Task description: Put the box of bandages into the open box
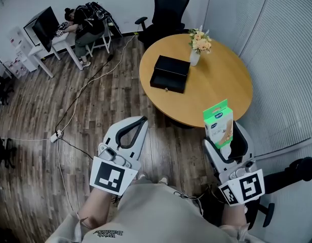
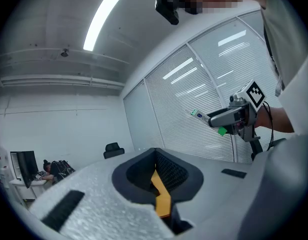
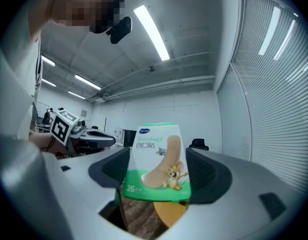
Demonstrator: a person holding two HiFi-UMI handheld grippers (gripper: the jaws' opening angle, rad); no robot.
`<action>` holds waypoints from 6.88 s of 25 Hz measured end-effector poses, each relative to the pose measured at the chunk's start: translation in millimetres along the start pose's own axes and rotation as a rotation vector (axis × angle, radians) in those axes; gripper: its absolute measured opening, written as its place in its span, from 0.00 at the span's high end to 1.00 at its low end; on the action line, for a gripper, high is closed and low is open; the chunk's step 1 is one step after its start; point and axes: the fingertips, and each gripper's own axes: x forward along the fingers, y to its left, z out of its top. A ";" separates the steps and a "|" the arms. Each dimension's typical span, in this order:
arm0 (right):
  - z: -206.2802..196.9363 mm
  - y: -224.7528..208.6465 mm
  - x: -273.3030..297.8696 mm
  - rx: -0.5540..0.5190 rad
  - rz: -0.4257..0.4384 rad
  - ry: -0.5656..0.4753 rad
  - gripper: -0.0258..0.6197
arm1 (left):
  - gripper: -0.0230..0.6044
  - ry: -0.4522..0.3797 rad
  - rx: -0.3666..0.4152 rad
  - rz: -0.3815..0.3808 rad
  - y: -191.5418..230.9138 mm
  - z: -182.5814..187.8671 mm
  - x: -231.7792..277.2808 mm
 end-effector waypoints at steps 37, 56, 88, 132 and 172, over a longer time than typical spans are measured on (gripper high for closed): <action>-40.6 -4.6 60.3 0.016 0.073 0.078 0.41 | 0.93 0.020 -0.038 0.040 38.7 -30.1 21.8; -54.7 -46.1 204.6 -0.033 0.008 0.176 0.41 | 0.93 0.009 -0.056 -0.099 145.4 -54.7 141.9; -73.2 -81.4 392.0 -0.041 -0.070 0.301 0.41 | 0.93 -0.002 -0.078 -0.260 301.7 -100.8 268.5; -287.5 -95.4 450.4 -0.111 0.440 0.814 0.41 | 0.93 0.272 -0.101 -0.158 250.4 -208.7 327.0; -489.4 -93.1 464.5 -0.028 0.478 1.184 0.41 | 0.93 0.500 -0.369 -0.277 229.5 -353.3 349.5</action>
